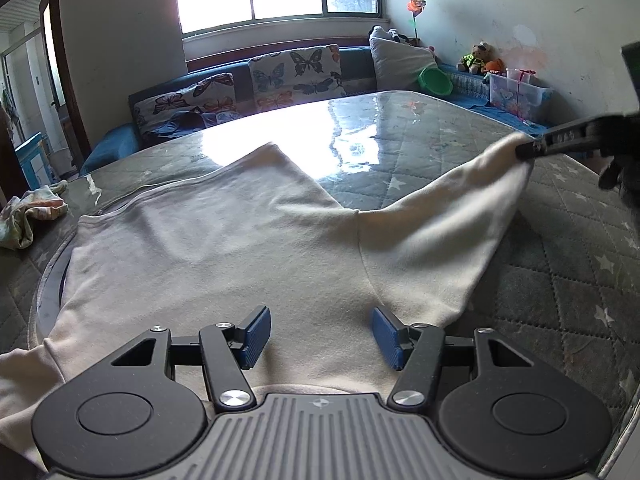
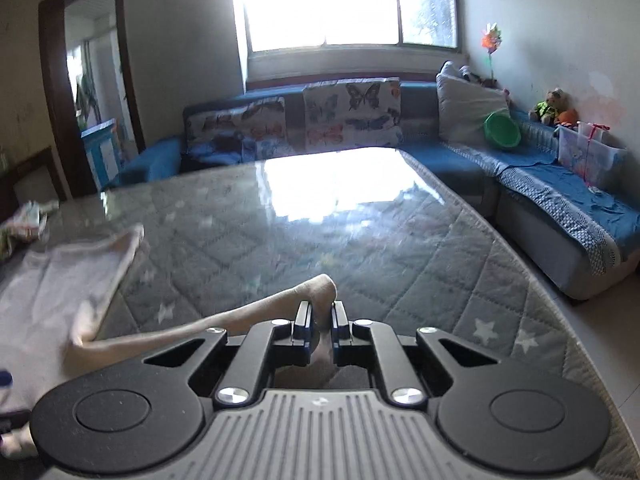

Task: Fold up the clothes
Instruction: 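Lift the sleeve with the right gripper and fold it across the body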

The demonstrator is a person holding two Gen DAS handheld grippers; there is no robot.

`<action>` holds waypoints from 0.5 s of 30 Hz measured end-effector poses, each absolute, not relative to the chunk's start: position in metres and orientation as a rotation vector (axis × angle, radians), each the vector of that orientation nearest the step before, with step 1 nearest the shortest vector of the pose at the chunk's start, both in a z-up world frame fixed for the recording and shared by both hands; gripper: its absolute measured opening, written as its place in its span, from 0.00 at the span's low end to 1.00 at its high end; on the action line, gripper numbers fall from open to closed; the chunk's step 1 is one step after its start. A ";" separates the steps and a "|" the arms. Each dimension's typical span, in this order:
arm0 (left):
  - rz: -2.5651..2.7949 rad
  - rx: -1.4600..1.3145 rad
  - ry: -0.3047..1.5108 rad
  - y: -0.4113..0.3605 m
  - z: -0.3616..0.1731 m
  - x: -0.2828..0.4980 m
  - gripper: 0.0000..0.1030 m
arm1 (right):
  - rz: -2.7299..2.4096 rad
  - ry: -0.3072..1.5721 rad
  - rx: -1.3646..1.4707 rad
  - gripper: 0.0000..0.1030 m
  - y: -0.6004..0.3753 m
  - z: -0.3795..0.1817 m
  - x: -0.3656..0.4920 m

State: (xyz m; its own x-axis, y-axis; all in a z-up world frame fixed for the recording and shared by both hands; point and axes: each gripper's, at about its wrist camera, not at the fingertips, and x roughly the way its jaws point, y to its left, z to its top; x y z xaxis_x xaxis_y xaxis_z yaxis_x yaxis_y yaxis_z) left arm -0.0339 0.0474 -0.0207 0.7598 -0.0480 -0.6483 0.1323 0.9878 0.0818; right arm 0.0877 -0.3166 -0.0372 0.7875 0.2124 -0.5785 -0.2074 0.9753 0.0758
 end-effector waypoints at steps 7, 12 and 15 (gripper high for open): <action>-0.090 0.096 0.682 0.060 -0.012 -0.038 0.60 | 0.262 0.617 0.043 0.08 -0.313 -0.023 0.081; -0.057 0.056 0.666 0.080 -0.007 -0.047 0.63 | 0.354 0.567 0.051 0.08 -0.297 0.017 0.070; -0.031 0.040 0.661 0.093 -0.005 -0.055 0.64 | 0.427 0.538 0.042 0.08 -0.277 0.038 0.061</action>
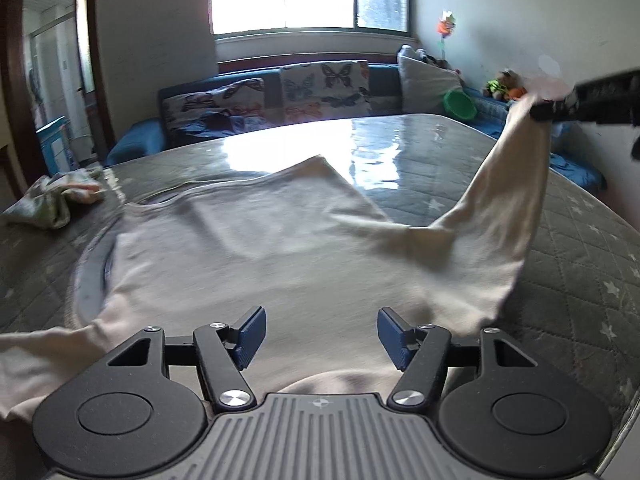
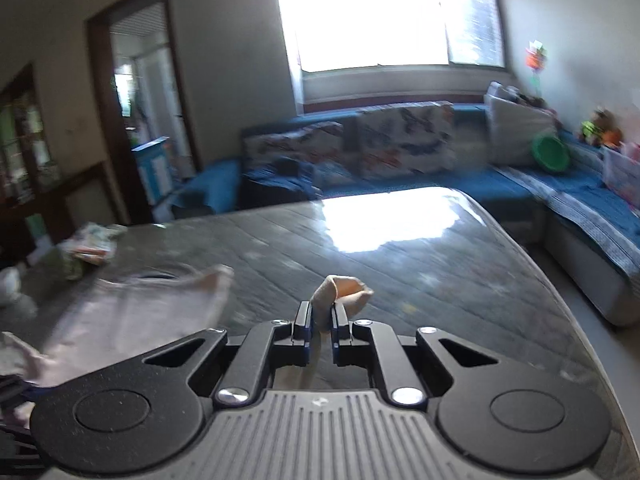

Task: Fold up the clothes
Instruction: 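Lift the sleeve with the right gripper and fold it across the body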

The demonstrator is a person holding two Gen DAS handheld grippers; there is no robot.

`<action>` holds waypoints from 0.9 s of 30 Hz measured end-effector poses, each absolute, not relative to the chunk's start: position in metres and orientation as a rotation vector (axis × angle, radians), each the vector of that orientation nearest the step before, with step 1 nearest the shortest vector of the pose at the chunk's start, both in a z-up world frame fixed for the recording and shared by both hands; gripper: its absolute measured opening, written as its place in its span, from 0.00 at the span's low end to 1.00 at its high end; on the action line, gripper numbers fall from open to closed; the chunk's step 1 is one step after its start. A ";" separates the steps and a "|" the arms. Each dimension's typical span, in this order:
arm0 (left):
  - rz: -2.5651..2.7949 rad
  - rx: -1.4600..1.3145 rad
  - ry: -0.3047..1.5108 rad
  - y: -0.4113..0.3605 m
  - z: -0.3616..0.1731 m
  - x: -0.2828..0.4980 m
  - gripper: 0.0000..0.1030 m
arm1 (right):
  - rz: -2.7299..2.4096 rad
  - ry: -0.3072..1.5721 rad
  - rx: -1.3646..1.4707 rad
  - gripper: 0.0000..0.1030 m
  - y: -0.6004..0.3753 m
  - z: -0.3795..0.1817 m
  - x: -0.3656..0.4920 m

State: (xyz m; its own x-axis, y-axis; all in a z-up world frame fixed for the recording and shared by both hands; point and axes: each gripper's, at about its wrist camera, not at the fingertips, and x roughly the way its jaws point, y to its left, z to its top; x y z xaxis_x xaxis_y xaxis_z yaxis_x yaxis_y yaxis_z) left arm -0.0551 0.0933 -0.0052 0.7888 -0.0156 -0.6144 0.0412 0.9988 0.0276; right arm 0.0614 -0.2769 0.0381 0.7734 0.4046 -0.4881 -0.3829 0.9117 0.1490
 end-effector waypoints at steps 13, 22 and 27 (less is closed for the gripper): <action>0.088 -0.052 0.639 0.152 -0.007 -0.105 0.68 | 0.782 0.508 -0.081 0.08 -0.121 0.064 0.026; 0.170 -0.118 0.643 0.182 -0.012 -0.130 0.69 | 0.931 0.625 -0.188 0.08 -0.031 0.012 0.003; 0.185 -0.132 0.643 0.187 -0.013 -0.132 0.69 | 0.993 0.697 -0.209 0.11 -0.009 -0.015 -0.010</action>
State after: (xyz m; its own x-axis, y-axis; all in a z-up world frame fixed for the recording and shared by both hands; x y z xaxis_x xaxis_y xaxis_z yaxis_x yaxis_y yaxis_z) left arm -0.1316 0.1868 -0.0133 0.7847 0.1299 -0.6062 -0.2114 0.9753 -0.0647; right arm -0.0096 -0.0091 -0.0151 0.3526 0.6965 -0.6250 -0.8248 0.5468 0.1440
